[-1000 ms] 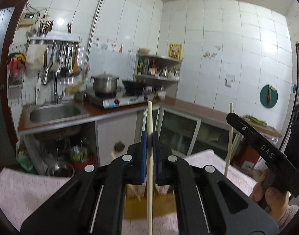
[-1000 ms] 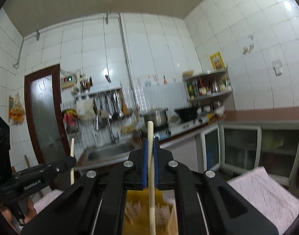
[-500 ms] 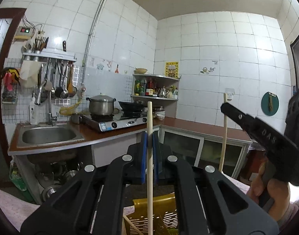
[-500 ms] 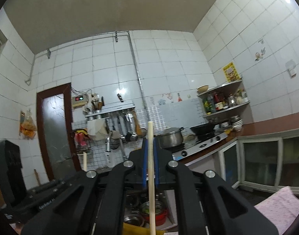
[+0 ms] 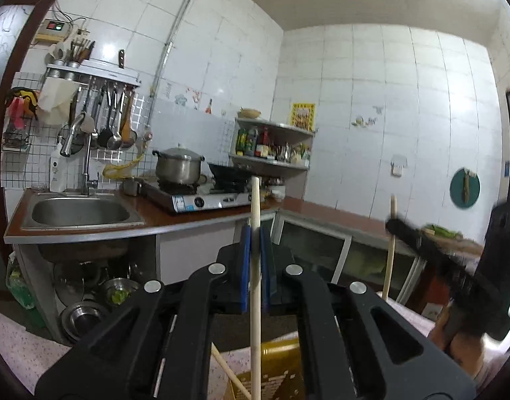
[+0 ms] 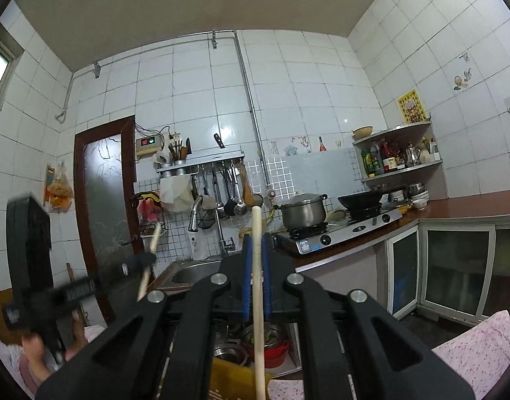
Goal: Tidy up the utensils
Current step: 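Carry both tools' chopsticks over the yellow holder and lower them in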
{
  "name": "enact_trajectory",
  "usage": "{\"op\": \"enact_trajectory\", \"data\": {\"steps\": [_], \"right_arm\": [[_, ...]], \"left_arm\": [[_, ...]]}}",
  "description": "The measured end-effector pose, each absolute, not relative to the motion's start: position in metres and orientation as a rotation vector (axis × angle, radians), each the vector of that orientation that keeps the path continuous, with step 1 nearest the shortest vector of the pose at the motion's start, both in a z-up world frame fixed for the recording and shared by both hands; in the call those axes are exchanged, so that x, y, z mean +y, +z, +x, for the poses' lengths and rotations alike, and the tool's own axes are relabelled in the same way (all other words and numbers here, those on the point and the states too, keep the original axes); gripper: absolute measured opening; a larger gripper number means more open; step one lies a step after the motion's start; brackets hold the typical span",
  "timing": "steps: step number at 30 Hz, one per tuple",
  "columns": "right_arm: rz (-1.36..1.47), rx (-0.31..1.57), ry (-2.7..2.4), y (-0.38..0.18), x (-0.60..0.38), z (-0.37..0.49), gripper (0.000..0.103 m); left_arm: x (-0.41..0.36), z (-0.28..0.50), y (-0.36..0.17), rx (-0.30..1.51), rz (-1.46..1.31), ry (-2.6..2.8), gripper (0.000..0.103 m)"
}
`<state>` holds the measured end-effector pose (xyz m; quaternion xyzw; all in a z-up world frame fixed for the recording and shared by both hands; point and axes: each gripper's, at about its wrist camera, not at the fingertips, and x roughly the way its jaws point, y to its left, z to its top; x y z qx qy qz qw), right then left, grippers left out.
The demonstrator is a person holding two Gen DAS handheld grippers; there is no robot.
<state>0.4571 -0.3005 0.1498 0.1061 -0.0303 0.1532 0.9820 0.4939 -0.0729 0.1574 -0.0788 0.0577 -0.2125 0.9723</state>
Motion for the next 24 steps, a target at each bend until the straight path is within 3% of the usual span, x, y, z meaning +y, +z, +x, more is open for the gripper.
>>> {"op": "enact_trajectory", "data": {"steps": [8,24], "right_arm": [[0.225,-0.058,0.307,0.144,-0.309,0.449,0.006],[0.206,-0.013,0.362,0.111,-0.309,0.452,0.006]], "left_arm": [[-0.081,0.494,0.176,0.061,-0.194,-0.421,0.004],[-0.096,0.498,0.119,0.124,-0.083,-0.448,0.004]]}}
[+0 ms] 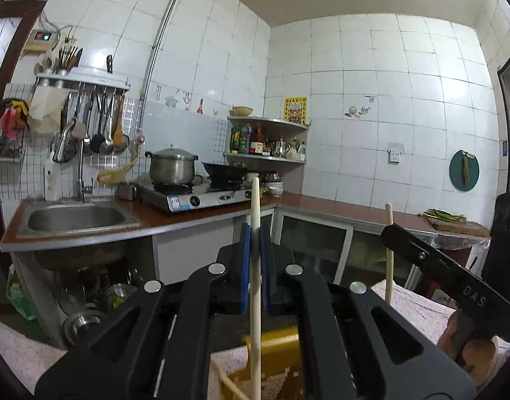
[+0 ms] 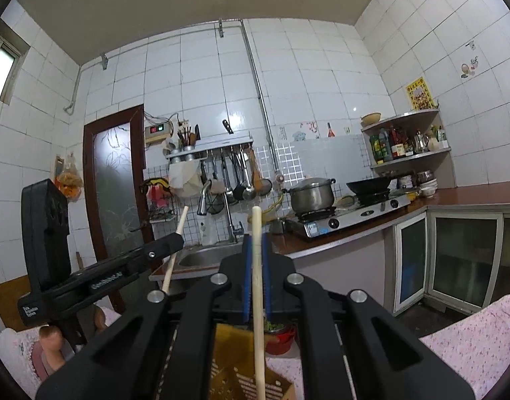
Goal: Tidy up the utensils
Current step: 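Carry both tools' chopsticks over the yellow holder and lower them in, then open both tools to drop the chopsticks into the yellow holder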
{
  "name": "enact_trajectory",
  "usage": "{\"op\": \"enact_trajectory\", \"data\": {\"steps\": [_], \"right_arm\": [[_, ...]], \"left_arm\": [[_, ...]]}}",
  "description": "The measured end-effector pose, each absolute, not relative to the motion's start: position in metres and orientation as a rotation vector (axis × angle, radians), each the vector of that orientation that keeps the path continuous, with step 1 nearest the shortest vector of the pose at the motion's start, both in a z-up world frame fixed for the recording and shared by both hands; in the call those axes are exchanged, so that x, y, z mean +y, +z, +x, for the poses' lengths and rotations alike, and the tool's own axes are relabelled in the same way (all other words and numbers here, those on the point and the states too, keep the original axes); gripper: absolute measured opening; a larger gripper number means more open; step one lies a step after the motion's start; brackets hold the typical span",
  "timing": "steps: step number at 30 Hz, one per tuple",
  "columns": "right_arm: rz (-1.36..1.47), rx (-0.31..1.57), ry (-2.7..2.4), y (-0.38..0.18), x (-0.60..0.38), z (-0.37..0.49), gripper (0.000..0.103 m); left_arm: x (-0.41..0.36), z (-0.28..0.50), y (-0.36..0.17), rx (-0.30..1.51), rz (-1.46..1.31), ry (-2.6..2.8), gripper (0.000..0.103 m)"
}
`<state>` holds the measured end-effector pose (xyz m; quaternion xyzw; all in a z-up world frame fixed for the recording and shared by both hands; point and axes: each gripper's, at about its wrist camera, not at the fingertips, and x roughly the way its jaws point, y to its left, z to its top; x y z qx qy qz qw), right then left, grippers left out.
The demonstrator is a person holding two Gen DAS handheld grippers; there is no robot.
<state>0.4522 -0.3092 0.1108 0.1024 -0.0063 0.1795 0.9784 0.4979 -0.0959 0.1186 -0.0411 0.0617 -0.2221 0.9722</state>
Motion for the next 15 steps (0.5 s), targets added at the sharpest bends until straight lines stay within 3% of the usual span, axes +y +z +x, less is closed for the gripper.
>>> {"op": "enact_trajectory", "data": {"steps": [15], "right_arm": [[0.176,0.144,0.328,0.082,-0.302,0.432,0.010]], "left_arm": [[-0.066,0.461,0.113,0.242,-0.100,-0.409,0.005]]}}
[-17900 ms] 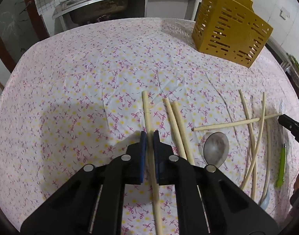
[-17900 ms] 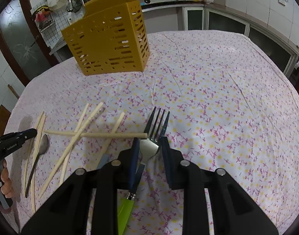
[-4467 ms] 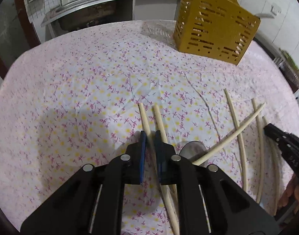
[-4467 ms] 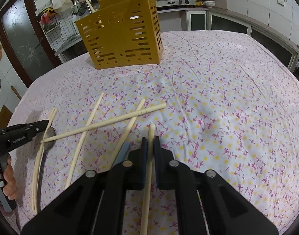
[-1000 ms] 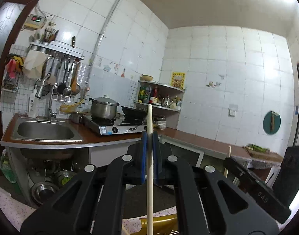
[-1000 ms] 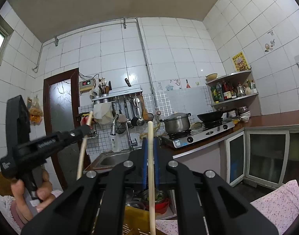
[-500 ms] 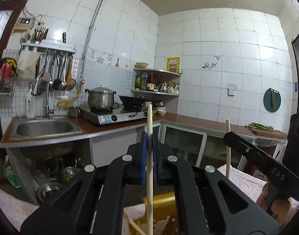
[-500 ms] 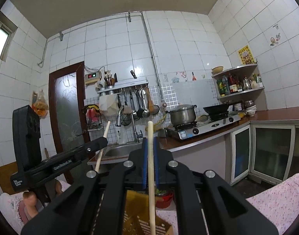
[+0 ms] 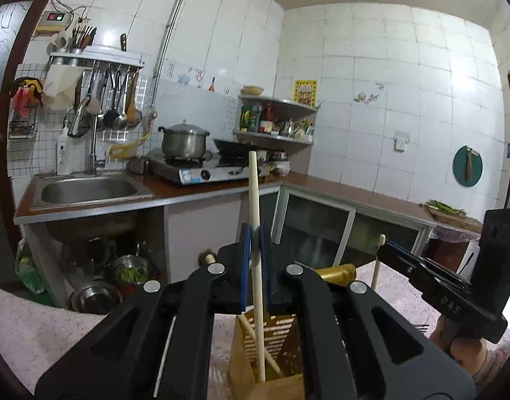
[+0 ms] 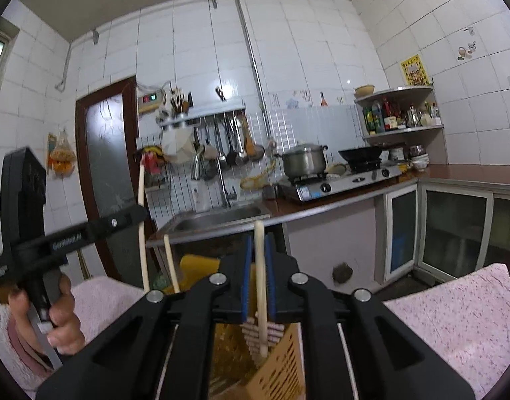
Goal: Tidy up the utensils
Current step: 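Open both tools to drop the chopsticks into the yellow holder, then lower the left tool onto a chopstick by the metal spoon while the right tool reaches the blue spoon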
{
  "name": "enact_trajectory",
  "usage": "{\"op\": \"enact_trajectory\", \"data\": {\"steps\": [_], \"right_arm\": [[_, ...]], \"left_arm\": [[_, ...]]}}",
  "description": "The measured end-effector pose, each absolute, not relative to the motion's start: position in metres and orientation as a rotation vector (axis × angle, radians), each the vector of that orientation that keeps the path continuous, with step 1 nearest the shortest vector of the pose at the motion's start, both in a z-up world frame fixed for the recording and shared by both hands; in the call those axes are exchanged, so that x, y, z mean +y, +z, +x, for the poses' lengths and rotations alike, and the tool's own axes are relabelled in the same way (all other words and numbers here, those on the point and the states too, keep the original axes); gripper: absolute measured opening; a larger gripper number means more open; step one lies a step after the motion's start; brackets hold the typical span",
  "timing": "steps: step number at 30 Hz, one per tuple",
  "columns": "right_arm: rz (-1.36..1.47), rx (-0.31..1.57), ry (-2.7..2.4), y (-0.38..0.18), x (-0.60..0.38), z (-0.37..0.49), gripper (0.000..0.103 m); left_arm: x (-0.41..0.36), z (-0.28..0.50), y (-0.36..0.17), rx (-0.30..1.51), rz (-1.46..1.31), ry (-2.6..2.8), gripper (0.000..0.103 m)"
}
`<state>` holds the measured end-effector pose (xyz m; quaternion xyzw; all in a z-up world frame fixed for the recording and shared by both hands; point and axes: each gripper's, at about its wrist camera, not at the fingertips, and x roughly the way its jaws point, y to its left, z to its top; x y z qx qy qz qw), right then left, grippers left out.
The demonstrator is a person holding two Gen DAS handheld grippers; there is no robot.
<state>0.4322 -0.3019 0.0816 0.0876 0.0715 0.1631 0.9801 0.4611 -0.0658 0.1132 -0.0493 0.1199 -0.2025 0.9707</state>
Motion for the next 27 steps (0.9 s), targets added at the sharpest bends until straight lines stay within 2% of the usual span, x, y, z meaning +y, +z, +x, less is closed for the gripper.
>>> {"op": "enact_trajectory", "data": {"steps": [2,3,6,11,13,16,20,24,27], "right_arm": [[0.177,0.181,0.315,0.082,-0.300,0.429,0.033],[0.185,0.196,0.308,0.082,-0.299,0.426,0.053],[0.168,0.209,0.288,0.086,-0.297,0.412,0.054],[0.177,0.260,0.249,0.093,-0.297,0.382,0.054],[0.164,0.276,0.220,0.094,-0.293,0.364,0.055],[0.134,0.317,0.162,0.090,-0.286,0.339,0.055],[0.119,0.402,0.100,0.076,-0.277,0.309,0.055],[0.079,0.479,0.053,0.059,-0.266,0.283,0.057],[0.068,0.522,0.032,0.046,-0.261,0.269,0.061]], "left_arm": [[-0.064,0.460,0.116,0.271,-0.105,-0.404,0.006],[-0.063,0.459,0.117,0.287,-0.109,-0.398,0.009],[-0.056,0.448,0.123,0.309,-0.129,-0.385,0.024],[-0.039,0.419,0.116,0.409,-0.155,-0.357,0.042],[-0.033,0.402,0.108,0.438,-0.136,-0.317,0.056],[-0.021,0.374,0.092,0.482,-0.127,-0.286,0.068],[-0.011,0.343,0.066,0.590,-0.127,-0.275,0.074],[-0.003,0.310,0.041,0.678,-0.101,-0.256,0.091],[0.004,0.291,0.026,0.712,-0.102,-0.247,0.095]]}}
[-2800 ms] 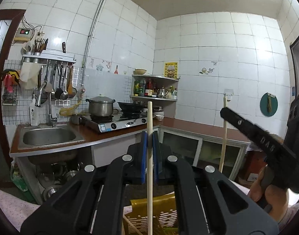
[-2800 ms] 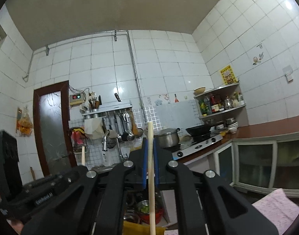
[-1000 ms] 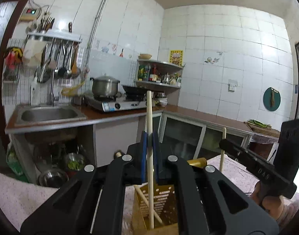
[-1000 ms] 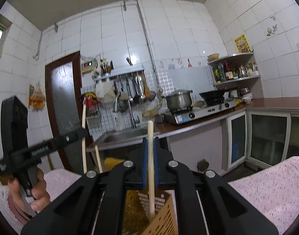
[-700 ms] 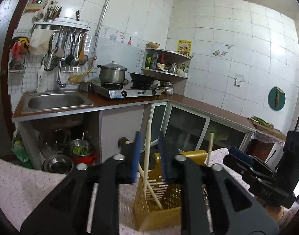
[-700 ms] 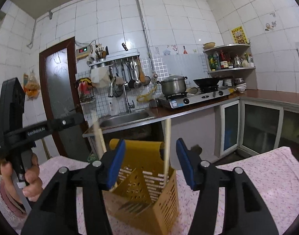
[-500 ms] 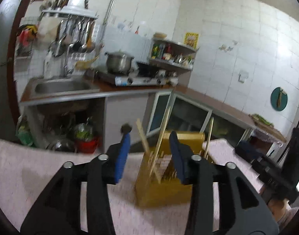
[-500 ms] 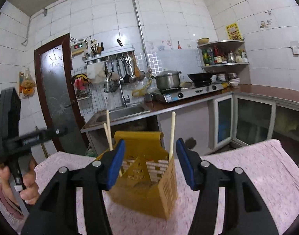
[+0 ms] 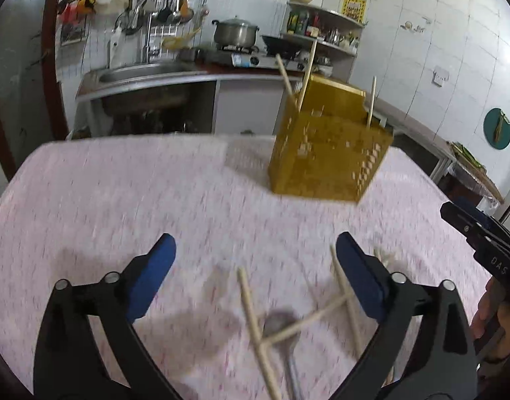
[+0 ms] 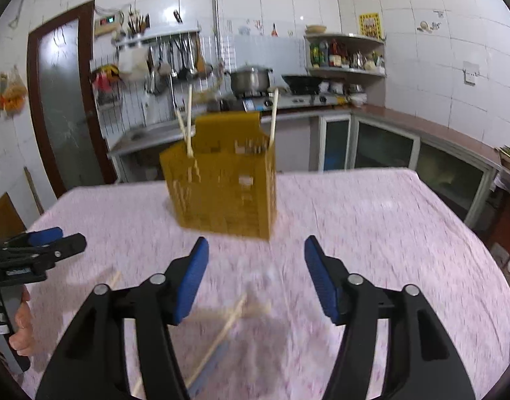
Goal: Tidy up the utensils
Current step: 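Lower the left tool onto a chopstick by the metal spoon while the right tool reaches the blue spoon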
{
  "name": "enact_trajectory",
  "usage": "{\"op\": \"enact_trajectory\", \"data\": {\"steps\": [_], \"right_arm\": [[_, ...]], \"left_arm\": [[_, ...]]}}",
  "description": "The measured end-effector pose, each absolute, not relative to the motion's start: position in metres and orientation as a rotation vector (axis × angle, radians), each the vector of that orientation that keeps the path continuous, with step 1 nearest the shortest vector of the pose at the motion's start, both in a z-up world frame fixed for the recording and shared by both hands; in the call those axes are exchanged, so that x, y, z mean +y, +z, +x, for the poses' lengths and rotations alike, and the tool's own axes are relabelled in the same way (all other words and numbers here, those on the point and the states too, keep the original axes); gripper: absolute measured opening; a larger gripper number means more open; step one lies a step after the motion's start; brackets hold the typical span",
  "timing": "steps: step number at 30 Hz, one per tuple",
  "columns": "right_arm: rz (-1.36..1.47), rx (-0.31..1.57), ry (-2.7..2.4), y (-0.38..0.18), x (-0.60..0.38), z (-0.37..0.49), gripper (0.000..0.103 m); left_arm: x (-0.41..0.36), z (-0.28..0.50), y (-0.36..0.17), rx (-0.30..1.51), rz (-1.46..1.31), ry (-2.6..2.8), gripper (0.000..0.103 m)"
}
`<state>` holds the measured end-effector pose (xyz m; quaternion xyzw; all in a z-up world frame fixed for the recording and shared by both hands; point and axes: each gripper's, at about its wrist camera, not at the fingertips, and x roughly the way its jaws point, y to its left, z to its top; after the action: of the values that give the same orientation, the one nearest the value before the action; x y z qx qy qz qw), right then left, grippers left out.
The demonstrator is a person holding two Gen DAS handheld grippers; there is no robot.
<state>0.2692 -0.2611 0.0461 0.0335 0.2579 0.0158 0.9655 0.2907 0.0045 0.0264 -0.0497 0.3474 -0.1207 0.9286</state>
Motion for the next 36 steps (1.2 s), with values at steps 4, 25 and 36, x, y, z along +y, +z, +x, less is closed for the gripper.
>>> {"op": "enact_trajectory", "data": {"steps": [4,25,36], "right_arm": [[0.055,0.583,0.000,0.023,-0.257,0.257,0.063],[0.115,0.910,-0.124,-0.037,-0.245,0.262,0.069],[0.066,0.944,-0.086,-0.040,-0.224,0.263,0.051]], "left_arm": [[0.013,0.280,0.010,0.781,-0.129,-0.242,0.095],[0.013,0.305,-0.044,1.009,-0.084,-0.140,0.098],[0.008,0.312,-0.046,1.030,-0.037,-0.113,0.098]]}}
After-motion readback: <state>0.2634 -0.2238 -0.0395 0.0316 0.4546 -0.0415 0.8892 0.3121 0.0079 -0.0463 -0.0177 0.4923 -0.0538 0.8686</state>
